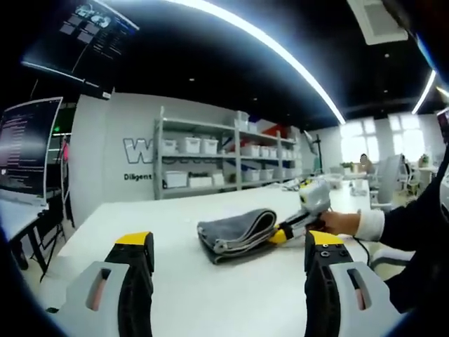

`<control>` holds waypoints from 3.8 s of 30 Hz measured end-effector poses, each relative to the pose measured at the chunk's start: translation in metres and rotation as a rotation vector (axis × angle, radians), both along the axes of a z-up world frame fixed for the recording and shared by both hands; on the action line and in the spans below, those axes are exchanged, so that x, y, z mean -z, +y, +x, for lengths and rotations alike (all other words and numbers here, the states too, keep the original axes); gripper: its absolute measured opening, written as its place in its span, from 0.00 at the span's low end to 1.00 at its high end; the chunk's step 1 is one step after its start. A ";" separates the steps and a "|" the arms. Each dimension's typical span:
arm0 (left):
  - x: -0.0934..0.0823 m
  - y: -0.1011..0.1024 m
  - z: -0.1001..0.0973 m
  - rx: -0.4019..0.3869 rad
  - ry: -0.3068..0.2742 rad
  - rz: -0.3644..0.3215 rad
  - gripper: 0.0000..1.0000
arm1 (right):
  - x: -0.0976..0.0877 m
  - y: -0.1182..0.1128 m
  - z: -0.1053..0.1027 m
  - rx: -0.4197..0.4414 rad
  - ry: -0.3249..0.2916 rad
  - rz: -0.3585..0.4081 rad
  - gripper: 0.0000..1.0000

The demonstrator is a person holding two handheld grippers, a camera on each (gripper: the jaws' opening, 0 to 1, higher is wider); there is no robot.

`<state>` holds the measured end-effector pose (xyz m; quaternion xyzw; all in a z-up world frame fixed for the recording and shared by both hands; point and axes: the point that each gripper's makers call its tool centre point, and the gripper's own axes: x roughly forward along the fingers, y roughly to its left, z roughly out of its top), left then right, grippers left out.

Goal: Open the folded towel by lifting each exposed corner and separating the folded layers until the towel lies flat within the target outline without major curled edges

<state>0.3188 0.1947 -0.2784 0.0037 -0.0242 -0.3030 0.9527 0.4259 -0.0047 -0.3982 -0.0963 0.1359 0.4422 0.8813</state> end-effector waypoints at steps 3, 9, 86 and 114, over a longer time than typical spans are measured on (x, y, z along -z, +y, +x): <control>0.004 0.000 0.002 -0.008 0.011 0.013 0.86 | 0.001 -0.001 -0.003 0.014 0.009 0.005 0.04; 0.006 -0.002 0.002 -0.004 0.015 0.007 0.86 | 0.002 0.000 -0.013 0.021 0.014 0.009 0.05; 0.032 -0.038 0.005 0.064 0.081 0.034 0.86 | -0.001 0.048 -0.142 -0.133 0.053 -0.044 0.05; 0.060 -0.082 0.006 0.057 0.088 0.173 0.85 | -0.040 0.023 -0.135 -0.146 -0.446 -0.419 0.29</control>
